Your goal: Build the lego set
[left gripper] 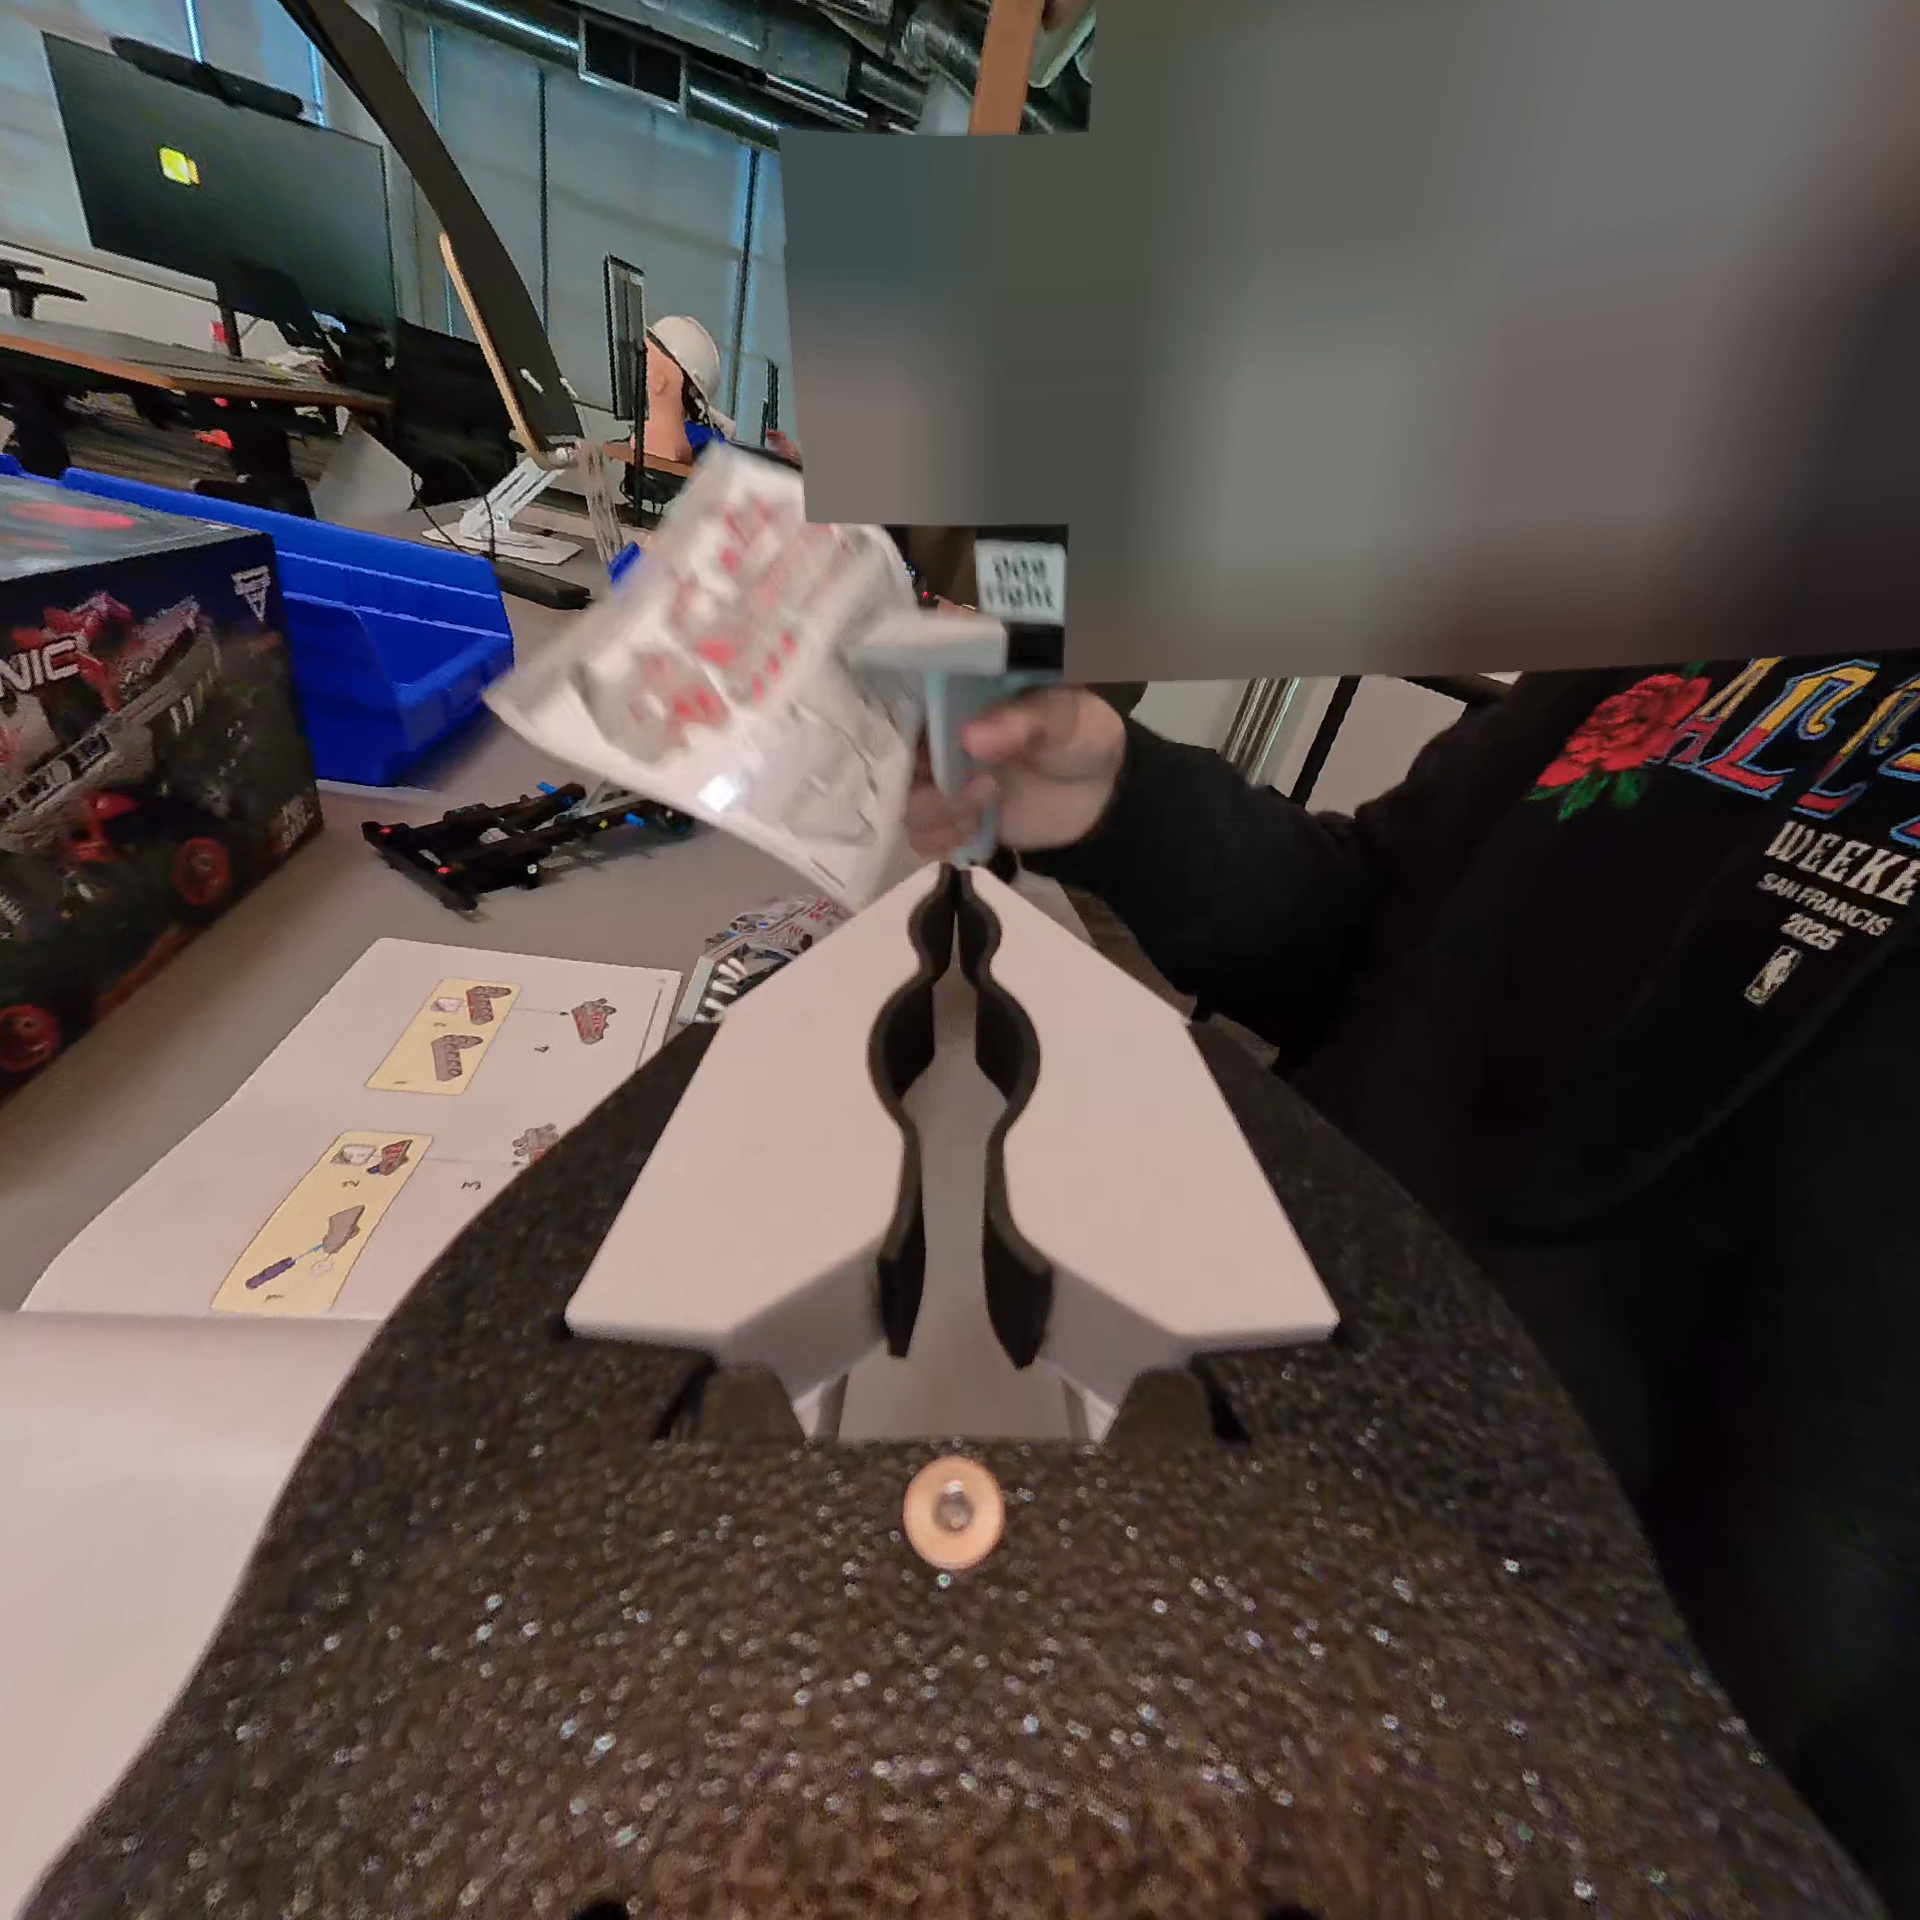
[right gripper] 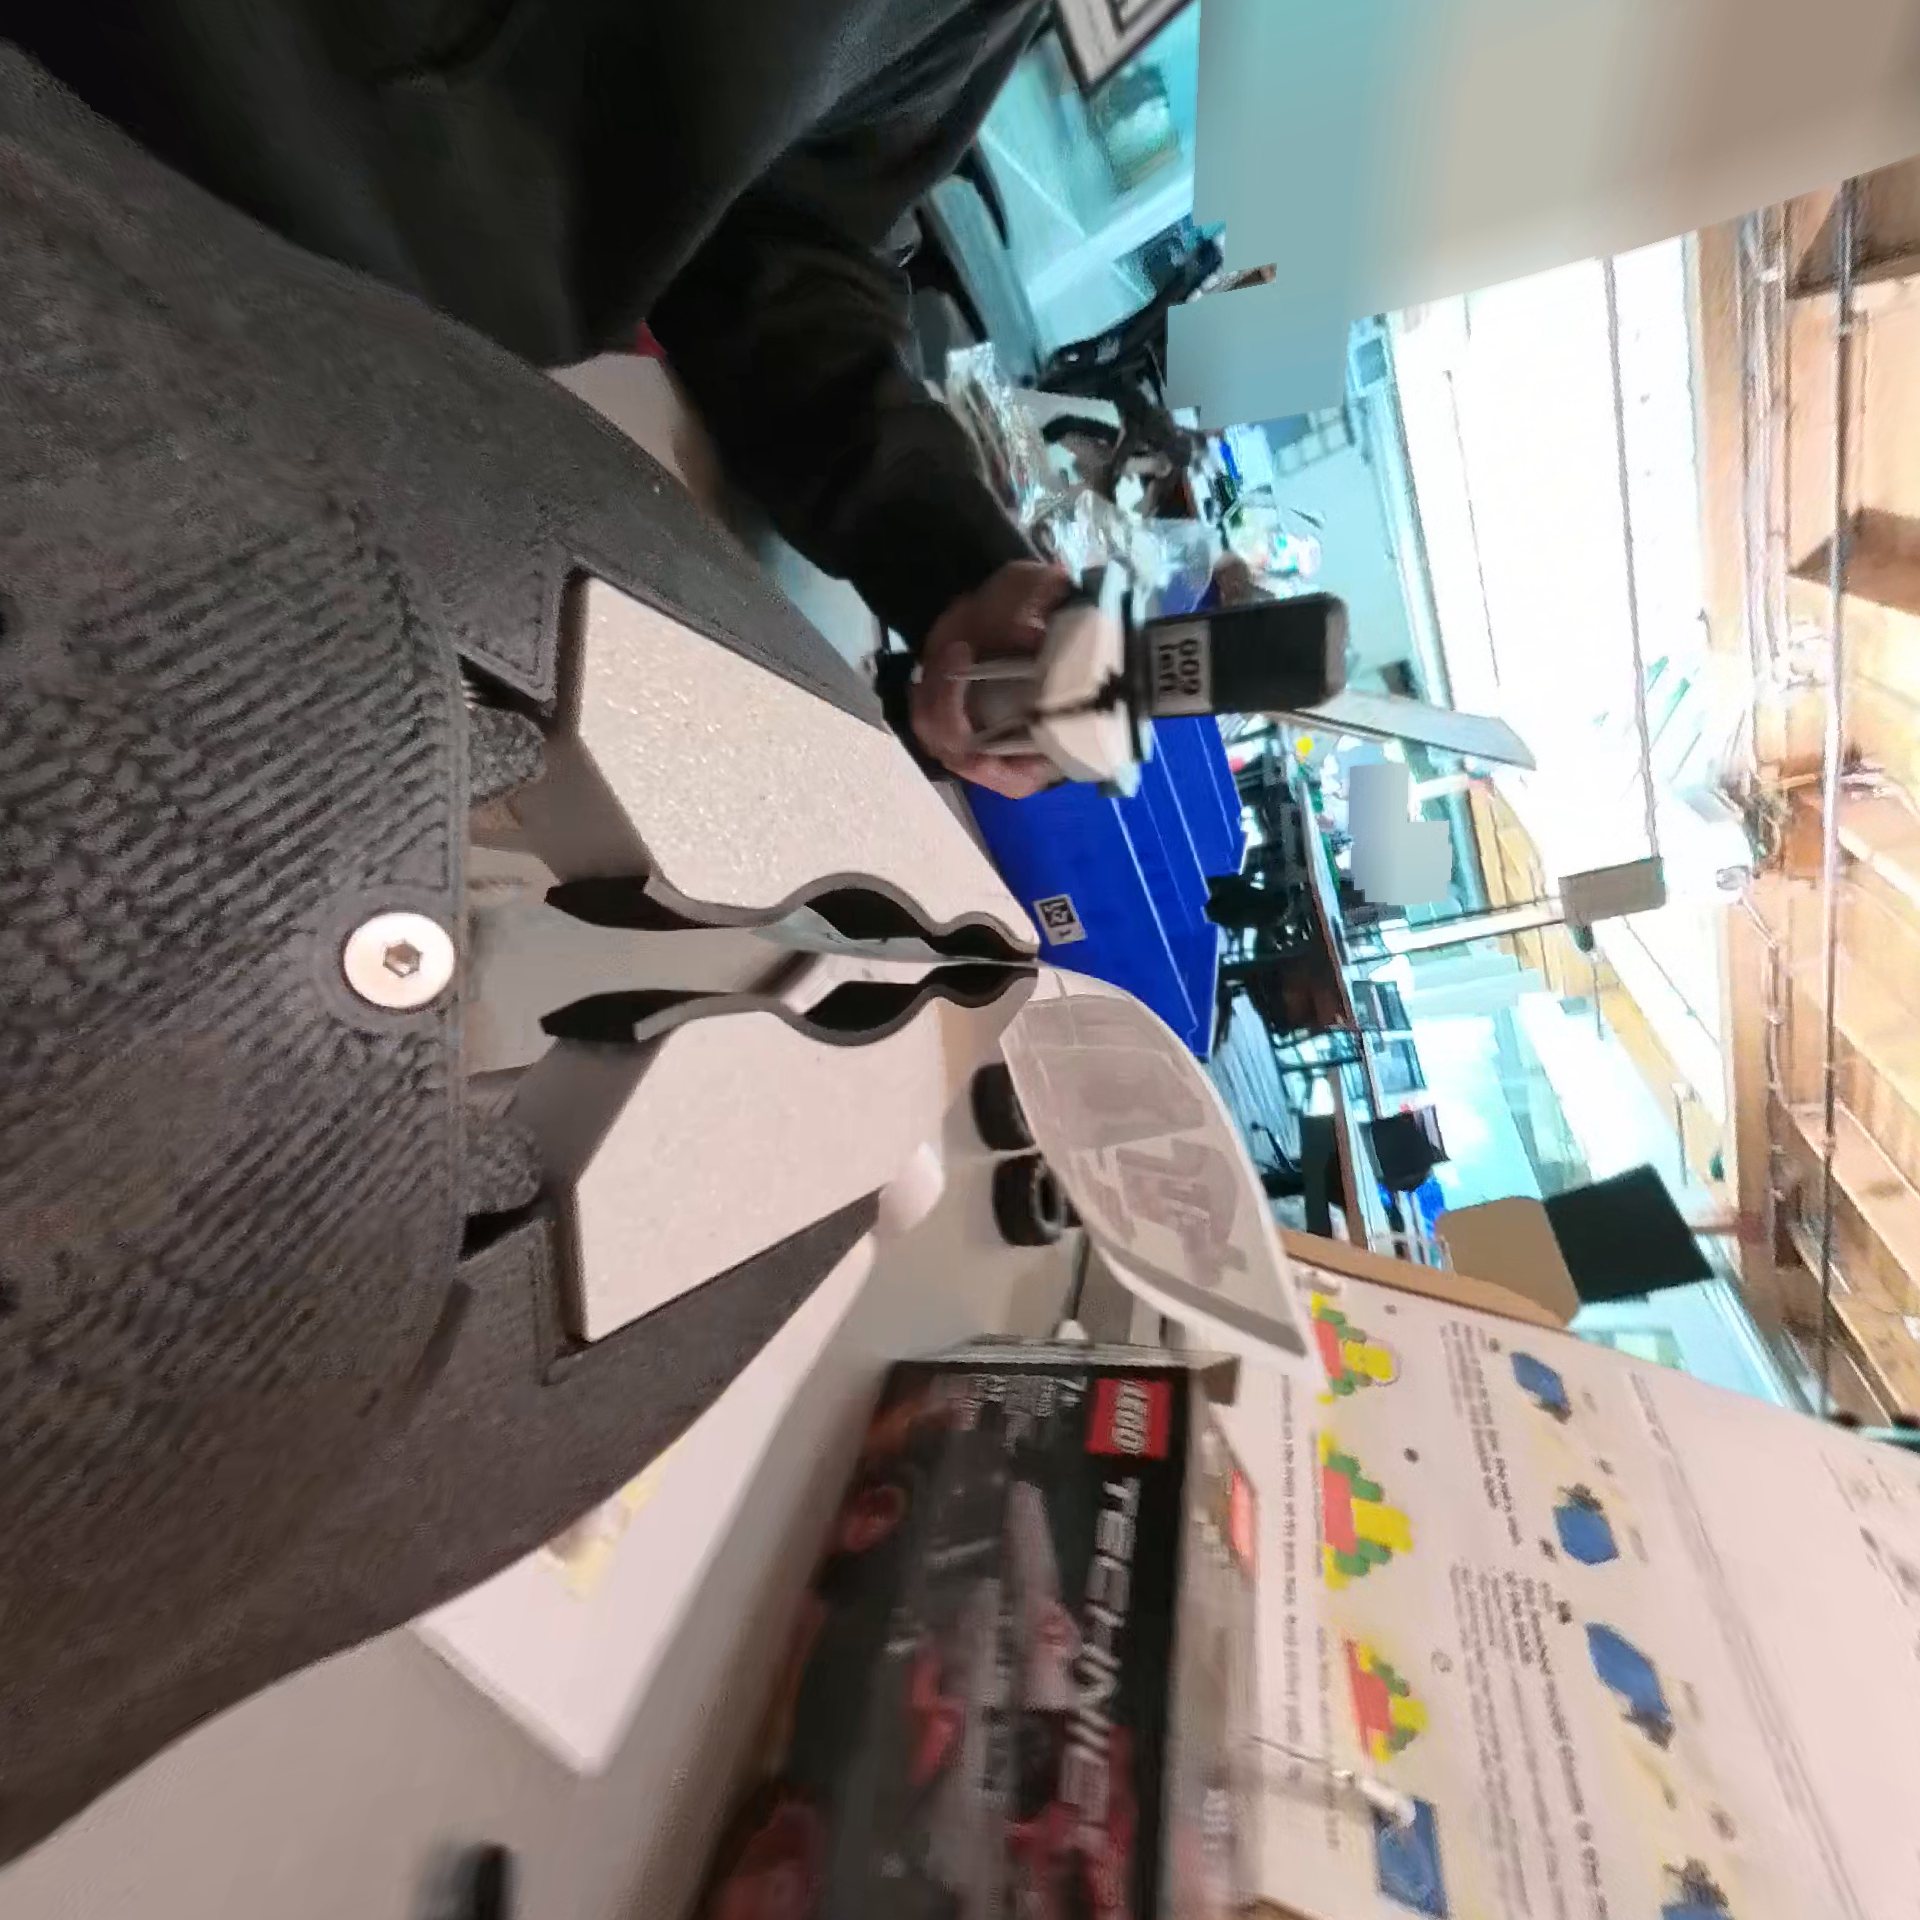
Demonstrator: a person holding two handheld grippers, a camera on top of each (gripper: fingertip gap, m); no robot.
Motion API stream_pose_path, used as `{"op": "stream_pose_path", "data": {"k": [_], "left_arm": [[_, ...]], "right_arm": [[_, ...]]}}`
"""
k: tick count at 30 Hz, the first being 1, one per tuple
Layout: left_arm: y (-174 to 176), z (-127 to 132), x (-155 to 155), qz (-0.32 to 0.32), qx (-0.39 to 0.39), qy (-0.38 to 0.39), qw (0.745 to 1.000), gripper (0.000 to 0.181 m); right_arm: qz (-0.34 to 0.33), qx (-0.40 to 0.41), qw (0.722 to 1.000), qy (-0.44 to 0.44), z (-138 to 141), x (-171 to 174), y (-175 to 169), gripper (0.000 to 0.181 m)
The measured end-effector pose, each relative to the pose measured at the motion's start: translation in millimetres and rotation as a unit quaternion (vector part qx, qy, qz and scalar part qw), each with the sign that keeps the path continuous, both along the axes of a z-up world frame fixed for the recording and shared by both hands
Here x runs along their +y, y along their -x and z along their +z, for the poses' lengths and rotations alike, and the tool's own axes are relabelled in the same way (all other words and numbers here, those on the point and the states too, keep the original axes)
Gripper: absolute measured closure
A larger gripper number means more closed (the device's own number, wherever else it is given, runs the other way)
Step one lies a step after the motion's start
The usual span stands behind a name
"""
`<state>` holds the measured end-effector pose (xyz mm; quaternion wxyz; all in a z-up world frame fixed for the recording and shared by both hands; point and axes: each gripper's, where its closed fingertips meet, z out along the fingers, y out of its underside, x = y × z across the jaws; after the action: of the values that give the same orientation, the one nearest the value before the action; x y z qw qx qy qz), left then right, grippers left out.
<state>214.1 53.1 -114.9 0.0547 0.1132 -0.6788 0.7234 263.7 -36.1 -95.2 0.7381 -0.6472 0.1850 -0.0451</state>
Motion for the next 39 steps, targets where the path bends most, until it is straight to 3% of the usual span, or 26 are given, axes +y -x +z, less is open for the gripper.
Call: {"op": "stream_pose_path", "data": {"k": [3,7,10,12,13,15,17,20,25,29,31,34,36,39], "left_arm": [[-0.8,-6.4,1.6,0.000,0.009,0.002,1.000,0.181],[-2.8,-11.6,4.9,0.007,0.017,0.009,1.000,0.181],[-8.2,-12.7,9.8,0.023,0.019,0.014,0.999,0.181],[-11.1,-12.8,13.1,0.031,0.022,0.017,0.999,0.181],[-12.5,-12.4,14.5,0.035,0.023,0.019,0.999,0.181],[-13.0,-10.7,16.0,0.039,0.021,0.025,0.999,0.181],[-15.0,-11.6,16.0,0.048,0.016,0.021,0.999,0.181],[-17.9,-16.2,12.8,0.059,0.010,0.008,0.998,0.181],[-26.6,-23.8,9.0,0.099,-0.020,-0.025,0.995,0.181],[-36.8,-29.3,4.7,0.168,-0.090,-0.080,0.978,0.181],[-42.5,-31.9,1.3,0.222,-0.166,-0.130,0.952,0.181],[-47.1,-29.3,-5.0,0.308,-0.304,-0.203,0.878,0.181],[-45.2,-27.7,-12.5,0.344,-0.393,-0.255,0.814,0.181],[-38.5,-17.8,-23.4,0.387,-0.527,-0.312,0.690,0.181]], "right_arm": [[0.001,-0.020,1.000,0.017,34.5,14.1,-54.9,0.181],[0.008,0.094,0.995,-0.024,61.9,35.8,-149.5,0.181],[-0.013,0.245,0.967,-0.069,49.6,43.1,-216.3,0.181],[-0.031,0.295,0.953,-0.056,33.9,43.7,-238.3,0.181],[-0.052,0.295,0.954,-0.034,26.8,41.8,-244.2,0.178],[-0.111,0.278,0.953,0.043,8.2,33.8,-251.8,0.135],[-0.175,0.259,0.942,0.127,-10.5,18.4,-259.9,0.113],[-0.226,0.256,0.922,0.184,-21.9,-1.0,-266.4,0.080],[-0.249,0.236,0.910,0.232,-22.3,-23.0,-266.6,0.069],[-0.262,0.172,0.922,0.226,8.5,-36.8,-233.3,0.070],[-0.217,0.149,0.941,0.211,16.9,-24.7,-185.7,0.080],[-0.120,0.135,0.966,0.186,6.6,3.0,-95.2,0.089],[-0.076,0.150,0.975,0.148,-7.8,16.5,-42.3,0.094],[-0.015,0.210,0.976,0.055,-23.0,31.4,14.3,0.115]]}}
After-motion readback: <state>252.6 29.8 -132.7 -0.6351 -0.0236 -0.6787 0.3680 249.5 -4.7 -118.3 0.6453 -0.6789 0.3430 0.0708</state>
